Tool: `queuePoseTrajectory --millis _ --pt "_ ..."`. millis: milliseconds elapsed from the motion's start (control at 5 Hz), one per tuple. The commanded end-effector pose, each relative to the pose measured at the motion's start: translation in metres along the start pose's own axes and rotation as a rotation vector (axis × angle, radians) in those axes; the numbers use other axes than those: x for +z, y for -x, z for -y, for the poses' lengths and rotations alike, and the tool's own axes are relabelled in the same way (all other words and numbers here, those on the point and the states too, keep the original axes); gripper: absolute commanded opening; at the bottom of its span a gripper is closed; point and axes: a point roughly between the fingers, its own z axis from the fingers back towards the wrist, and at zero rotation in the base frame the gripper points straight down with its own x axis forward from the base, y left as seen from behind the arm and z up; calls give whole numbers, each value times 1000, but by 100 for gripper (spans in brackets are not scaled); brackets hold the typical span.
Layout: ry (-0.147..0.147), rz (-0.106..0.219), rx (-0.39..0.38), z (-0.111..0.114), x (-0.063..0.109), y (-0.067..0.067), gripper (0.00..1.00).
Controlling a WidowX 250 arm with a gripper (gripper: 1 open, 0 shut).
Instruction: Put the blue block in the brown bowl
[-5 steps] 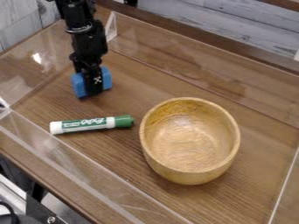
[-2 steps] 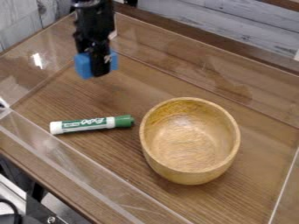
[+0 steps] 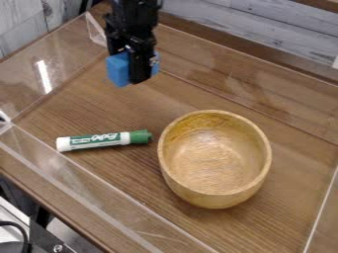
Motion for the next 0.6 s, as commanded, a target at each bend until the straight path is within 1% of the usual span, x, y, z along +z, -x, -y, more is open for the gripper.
queuePoseTrajectory --millis 0,200,400 --pt "-36 63 46 23 21 -6 0" --pt "-37 70 81 42 23 -5 0" --pt "-32 77 97 62 24 -2 0"
